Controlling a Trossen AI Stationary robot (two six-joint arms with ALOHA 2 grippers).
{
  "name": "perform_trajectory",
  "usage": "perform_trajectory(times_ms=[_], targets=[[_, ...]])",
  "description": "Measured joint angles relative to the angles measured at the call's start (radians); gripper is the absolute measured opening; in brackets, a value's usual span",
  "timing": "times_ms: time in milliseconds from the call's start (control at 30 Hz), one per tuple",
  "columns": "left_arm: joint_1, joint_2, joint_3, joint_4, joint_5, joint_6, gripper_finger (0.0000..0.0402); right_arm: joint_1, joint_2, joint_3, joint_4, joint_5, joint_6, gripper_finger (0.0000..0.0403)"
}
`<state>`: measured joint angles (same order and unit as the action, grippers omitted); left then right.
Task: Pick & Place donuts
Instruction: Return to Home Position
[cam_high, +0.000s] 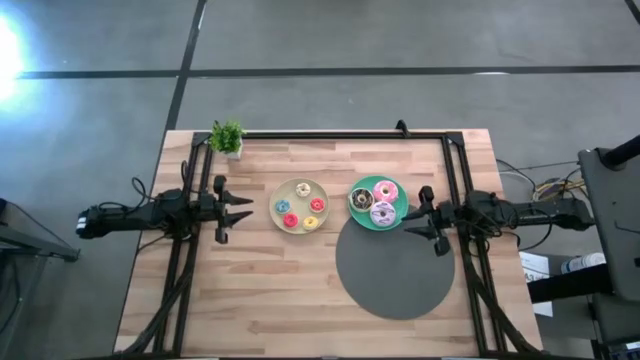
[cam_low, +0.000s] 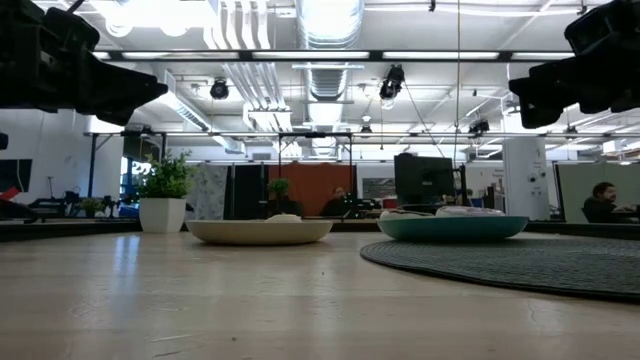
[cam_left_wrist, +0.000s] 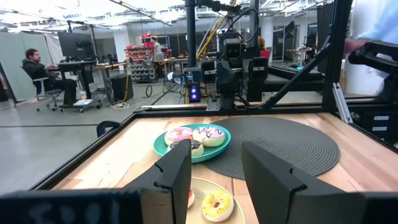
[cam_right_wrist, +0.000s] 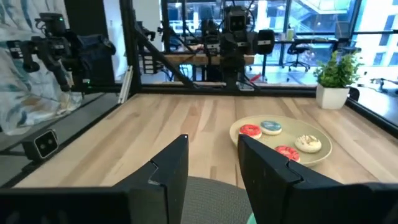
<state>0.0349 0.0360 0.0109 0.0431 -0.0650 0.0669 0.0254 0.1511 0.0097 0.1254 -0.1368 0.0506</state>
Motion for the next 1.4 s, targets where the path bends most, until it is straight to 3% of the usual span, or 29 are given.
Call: perform_trajectory(times_ms=[1400], targets=[[0.000,0.000,0.000,0.000,0.000,0.000,0.0117,0.000,0.009,0.000,0.003,0.006,-0.005,0.0133]])
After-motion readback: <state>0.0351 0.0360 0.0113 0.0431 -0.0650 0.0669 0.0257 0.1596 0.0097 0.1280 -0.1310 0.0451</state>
